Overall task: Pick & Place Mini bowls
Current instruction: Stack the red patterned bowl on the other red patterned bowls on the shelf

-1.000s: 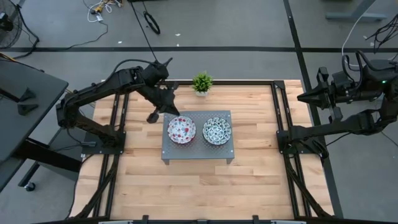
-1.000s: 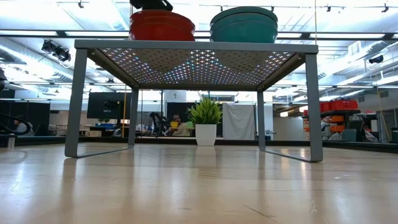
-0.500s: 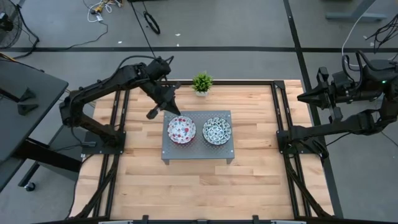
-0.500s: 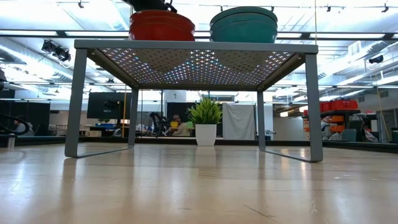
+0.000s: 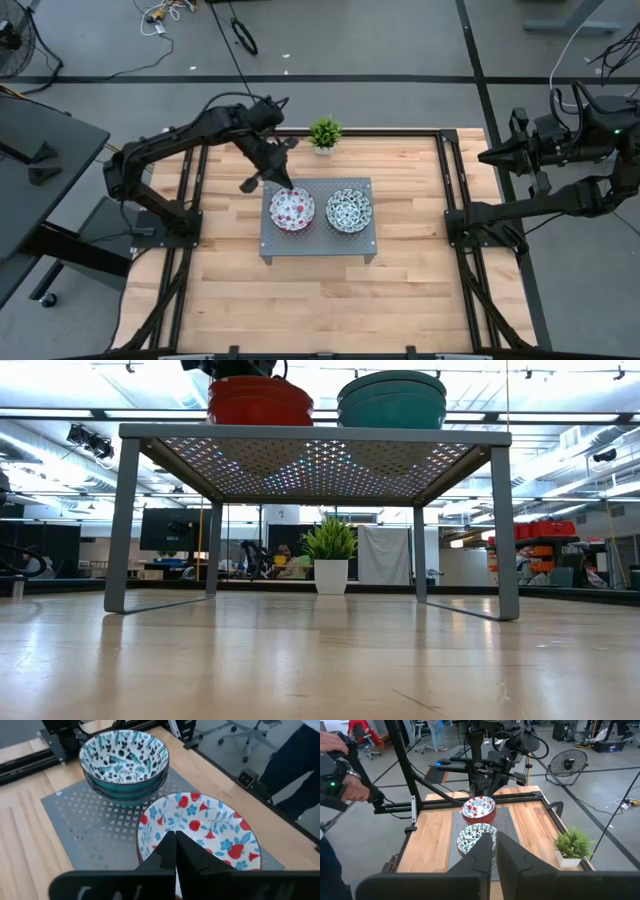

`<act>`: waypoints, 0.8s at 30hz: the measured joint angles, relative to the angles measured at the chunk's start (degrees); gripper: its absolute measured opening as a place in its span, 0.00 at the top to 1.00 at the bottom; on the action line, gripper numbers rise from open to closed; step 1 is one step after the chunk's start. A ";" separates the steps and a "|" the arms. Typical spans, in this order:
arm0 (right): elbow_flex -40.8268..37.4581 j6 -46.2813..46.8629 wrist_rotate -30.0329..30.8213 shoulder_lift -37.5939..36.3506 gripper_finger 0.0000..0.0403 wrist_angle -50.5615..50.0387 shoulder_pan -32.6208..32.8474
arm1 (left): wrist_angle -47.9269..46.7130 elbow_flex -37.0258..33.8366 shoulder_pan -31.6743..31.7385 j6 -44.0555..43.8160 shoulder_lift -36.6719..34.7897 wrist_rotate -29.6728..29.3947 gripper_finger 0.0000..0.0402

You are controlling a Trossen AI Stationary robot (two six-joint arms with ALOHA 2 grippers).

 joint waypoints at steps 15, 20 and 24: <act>0.00 0.00 -0.01 -0.01 0.93 -0.01 -0.02 | -1.90 -0.04 -0.42 2.16 2.03 -5.40 1.00; 0.00 0.00 -0.02 -0.02 0.93 -0.02 0.00 | -1.90 -0.04 -0.42 2.18 2.03 -6.98 1.00; 0.00 0.00 0.00 0.00 0.93 -0.01 0.00 | -2.71 -0.04 -0.42 2.16 2.03 -7.97 1.00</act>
